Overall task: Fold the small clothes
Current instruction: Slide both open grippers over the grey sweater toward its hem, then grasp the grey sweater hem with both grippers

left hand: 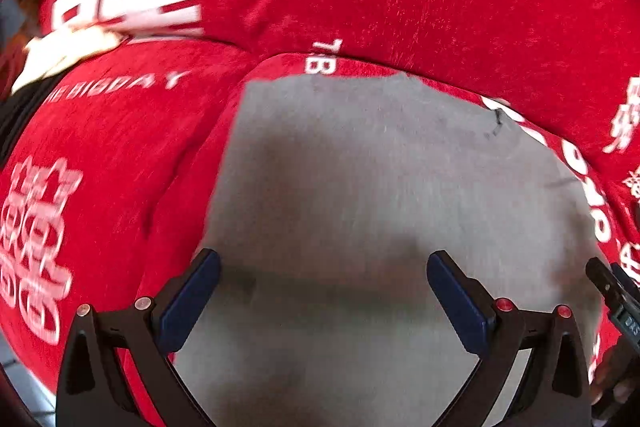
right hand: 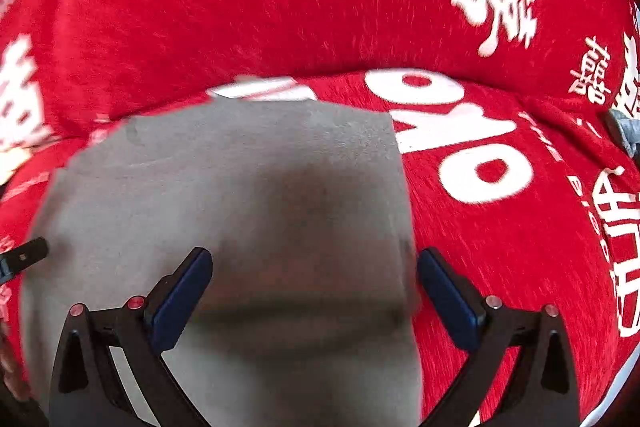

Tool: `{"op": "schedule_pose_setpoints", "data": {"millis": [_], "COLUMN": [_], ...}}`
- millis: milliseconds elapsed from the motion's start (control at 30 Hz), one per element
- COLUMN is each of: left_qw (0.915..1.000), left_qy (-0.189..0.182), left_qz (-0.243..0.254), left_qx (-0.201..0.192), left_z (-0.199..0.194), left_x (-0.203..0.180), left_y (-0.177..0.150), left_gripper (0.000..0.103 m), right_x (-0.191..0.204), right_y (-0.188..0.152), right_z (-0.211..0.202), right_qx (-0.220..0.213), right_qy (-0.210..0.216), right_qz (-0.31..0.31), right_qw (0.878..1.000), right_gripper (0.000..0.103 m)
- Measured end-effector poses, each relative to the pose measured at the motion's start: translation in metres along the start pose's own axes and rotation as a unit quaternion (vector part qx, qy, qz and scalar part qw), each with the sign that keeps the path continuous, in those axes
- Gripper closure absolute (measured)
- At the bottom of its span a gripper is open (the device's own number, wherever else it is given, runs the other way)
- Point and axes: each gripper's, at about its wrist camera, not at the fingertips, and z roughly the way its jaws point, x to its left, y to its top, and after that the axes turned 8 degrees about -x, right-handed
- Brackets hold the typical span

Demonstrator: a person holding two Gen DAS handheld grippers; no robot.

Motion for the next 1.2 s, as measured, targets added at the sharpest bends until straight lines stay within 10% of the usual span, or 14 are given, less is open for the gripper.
{"op": "schedule_pose_setpoints", "data": {"millis": [167,533,800,1033,1200], "left_qw": [0.999,0.999,0.9964,0.9918,0.9935], "left_qy": [0.029,0.024,-0.01,-0.041,-0.054], "left_qz": [0.033,0.037,-0.067,-0.094,-0.05], "left_qx": [0.012,0.012,0.052,0.077,0.087], "left_z": [-0.009,-0.077,-0.071,-0.067,-0.068], "left_x": [0.009,0.045,0.095,0.105,0.087], "left_y": [-0.058,-0.155,-0.178,-0.188,-0.19], "left_gripper": [0.0,0.0,0.0,0.0,0.004], "right_x": [0.036,-0.002,-0.052,-0.024,-0.022], "right_y": [-0.056,-0.17,-0.21,-0.223,-0.224], "right_z": [-0.033,-0.104,-0.13,-0.13,-0.135], "right_qx": [0.009,0.011,0.064,0.082,0.071], "right_qy": [0.061,0.047,0.105,0.098,0.061], "right_qz": [-0.09,-0.156,-0.04,-0.093,-0.103], "right_qw": [0.994,0.987,0.992,0.987,0.99], "right_gripper": [0.001,0.001,0.002,0.013,0.046]}}
